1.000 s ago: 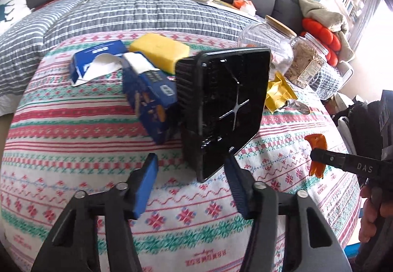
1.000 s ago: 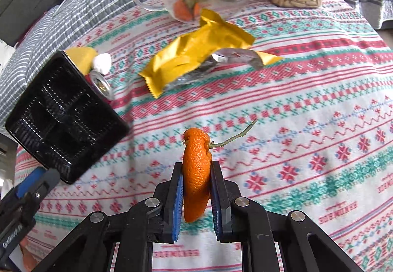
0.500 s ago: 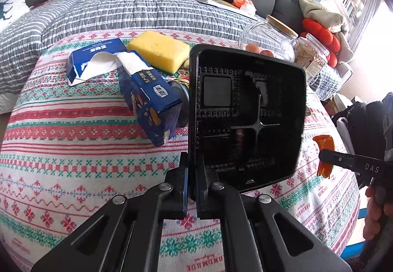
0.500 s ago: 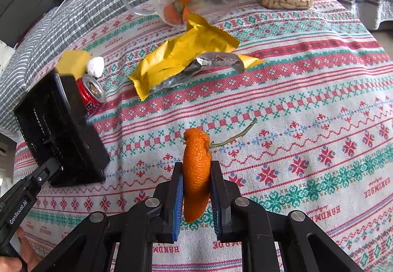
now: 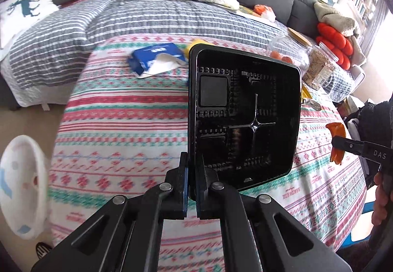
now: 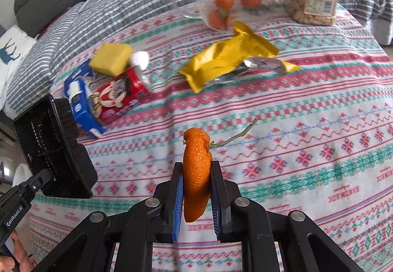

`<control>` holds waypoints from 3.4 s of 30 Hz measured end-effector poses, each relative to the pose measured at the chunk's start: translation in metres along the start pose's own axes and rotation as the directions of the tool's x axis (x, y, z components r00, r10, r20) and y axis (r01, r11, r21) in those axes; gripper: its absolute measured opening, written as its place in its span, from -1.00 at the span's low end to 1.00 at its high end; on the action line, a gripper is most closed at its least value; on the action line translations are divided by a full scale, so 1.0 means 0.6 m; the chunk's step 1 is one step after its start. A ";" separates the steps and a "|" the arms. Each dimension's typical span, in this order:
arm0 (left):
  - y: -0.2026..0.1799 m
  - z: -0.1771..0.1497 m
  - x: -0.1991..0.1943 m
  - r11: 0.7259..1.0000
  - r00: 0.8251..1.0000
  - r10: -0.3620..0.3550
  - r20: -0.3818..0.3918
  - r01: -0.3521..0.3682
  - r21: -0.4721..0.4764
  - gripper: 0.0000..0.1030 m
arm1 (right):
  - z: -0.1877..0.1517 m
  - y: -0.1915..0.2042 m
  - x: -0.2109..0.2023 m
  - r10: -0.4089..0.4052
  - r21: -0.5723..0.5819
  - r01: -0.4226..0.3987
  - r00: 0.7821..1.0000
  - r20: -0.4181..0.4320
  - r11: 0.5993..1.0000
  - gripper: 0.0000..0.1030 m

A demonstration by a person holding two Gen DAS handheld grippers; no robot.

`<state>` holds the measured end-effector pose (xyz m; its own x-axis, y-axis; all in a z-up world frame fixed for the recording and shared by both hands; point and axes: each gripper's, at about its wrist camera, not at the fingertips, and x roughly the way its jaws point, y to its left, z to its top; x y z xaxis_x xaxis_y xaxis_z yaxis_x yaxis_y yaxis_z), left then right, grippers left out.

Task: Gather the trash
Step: 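Drop the black tray into the bin with the left tool while the right tool carries the orange peel over, then open the right tool over the white bin to drop the orange peel, then grasp the blue carton with the left tool while the right tool grasps the yellow snack wrapper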

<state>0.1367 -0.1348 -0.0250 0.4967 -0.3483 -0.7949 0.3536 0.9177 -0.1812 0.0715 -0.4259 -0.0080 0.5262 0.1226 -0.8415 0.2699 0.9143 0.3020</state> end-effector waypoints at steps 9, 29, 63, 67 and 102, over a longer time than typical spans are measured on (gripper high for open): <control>0.139 -0.030 -0.083 0.989 0.994 0.106 0.020 -0.103 -0.103 -0.93 | -0.017 0.114 0.030 0.054 -0.081 -0.055 0.998 -0.020 0.995 -0.66; 0.425 -0.117 -0.159 0.879 0.934 0.351 -0.070 -0.354 -0.321 -0.93 | -0.056 0.339 0.099 0.154 -0.239 -0.168 0.985 -0.074 0.957 -0.66; 0.479 -0.170 -0.215 0.825 0.893 0.432 -0.127 -0.448 -0.345 0.81 | -0.105 0.670 0.196 0.335 -0.337 -0.396 0.915 -0.225 0.854 0.05; 0.475 -0.169 -0.215 0.828 0.895 0.427 -0.126 -0.444 -0.343 0.81 | -0.102 0.654 0.176 0.318 -0.363 -0.365 0.930 -0.184 0.857 0.38; 0.183 -0.028 -0.112 0.955 0.966 0.254 -0.056 -0.260 -0.143 1.00 | 0.077 0.105 0.061 -0.139 -0.058 0.146 0.984 0.115 0.988 0.62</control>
<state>0.1290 -0.0074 -0.0009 0.5250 -0.0923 -0.8461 0.0955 0.9942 -0.0492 0.1447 -0.3816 0.0011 0.5728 -0.0508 -0.8181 0.2970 0.9431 0.1494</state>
